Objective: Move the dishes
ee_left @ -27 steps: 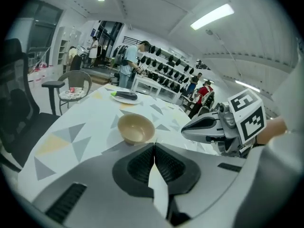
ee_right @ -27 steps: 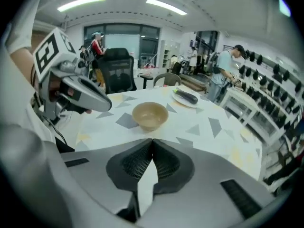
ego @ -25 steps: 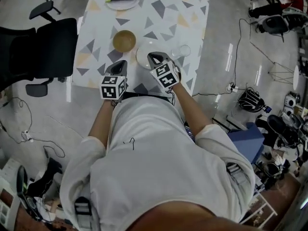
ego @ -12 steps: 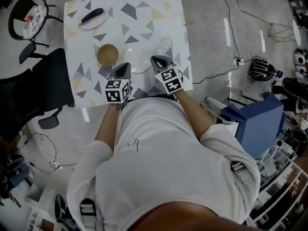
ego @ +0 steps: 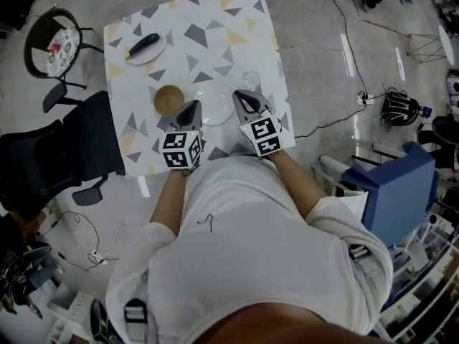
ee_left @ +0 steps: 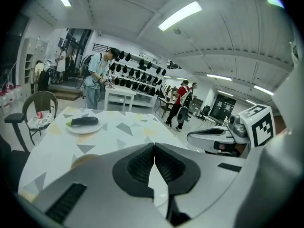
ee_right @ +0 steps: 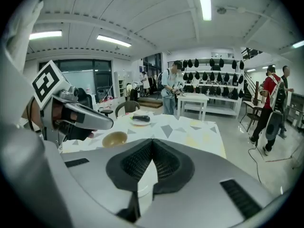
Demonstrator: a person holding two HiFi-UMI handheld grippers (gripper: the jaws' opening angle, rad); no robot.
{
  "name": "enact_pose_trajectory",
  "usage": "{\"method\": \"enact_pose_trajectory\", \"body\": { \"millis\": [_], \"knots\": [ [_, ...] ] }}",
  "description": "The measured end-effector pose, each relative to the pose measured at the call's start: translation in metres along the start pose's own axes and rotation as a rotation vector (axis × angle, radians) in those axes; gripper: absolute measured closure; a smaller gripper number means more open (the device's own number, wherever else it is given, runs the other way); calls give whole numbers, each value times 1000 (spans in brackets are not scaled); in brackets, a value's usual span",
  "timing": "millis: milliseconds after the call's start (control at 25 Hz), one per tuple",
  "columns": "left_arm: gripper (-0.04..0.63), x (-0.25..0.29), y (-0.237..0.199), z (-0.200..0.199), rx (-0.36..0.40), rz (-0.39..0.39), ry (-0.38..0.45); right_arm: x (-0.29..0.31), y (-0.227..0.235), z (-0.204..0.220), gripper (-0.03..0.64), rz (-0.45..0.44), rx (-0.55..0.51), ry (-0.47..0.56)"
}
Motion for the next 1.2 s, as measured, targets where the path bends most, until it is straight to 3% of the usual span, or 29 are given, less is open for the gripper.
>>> {"method": "enact_pose_trajectory", "body": {
  "millis": [360,760,1200],
  "knots": [
    [575,-10,13,-59,49,-20,165,-4,-10,-69,620,-22,-117,150],
    [575,-26,30,-115,116,-26,323,-19,-9,-132,620,-9,-104,300],
    [575,-35,35,-131,129,-33,402,-27,1,-151,620,35,-117,344]
  ]
}}
Point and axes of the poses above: the fingertips, and each gripper's own axes: x forward along the fingers, y to its right, z out of its underside, the point moved 7 cm from there along -x, backward along the fingers, and after that the axes turned 14 degrees about y, right-handed, at the moved point
